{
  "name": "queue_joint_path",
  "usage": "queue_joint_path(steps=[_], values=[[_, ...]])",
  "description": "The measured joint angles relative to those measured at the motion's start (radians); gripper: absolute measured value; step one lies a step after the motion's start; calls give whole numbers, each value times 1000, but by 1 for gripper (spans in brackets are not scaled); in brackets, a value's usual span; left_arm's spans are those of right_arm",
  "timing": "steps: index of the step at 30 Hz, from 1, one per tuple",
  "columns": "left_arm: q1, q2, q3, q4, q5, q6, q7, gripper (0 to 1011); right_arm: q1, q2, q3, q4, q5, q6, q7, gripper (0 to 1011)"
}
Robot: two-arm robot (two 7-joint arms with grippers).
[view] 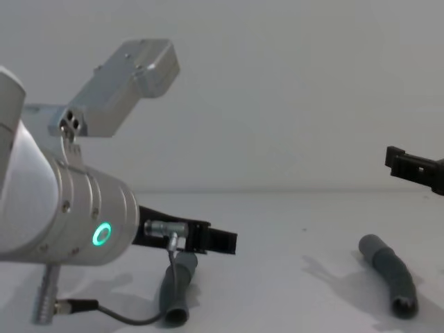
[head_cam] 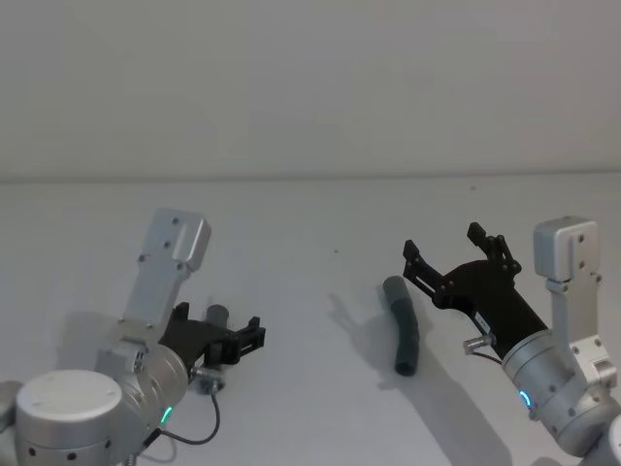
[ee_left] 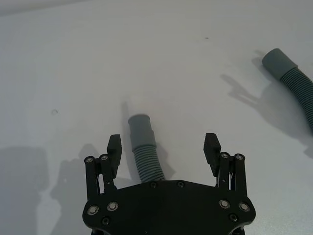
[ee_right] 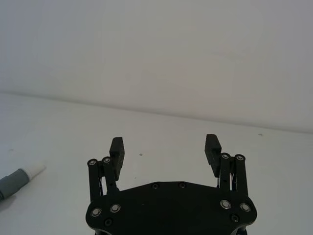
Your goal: Use both hands to pick up one end of the pipe from the table, align the ends, and insert them.
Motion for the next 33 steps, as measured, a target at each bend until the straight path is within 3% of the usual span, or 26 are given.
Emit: queue_joint_path(steps=[33], values=[[-36, -63, 23, 107, 53, -8, 26, 1001, 0, 0, 0, 0, 0, 0, 0, 1002]])
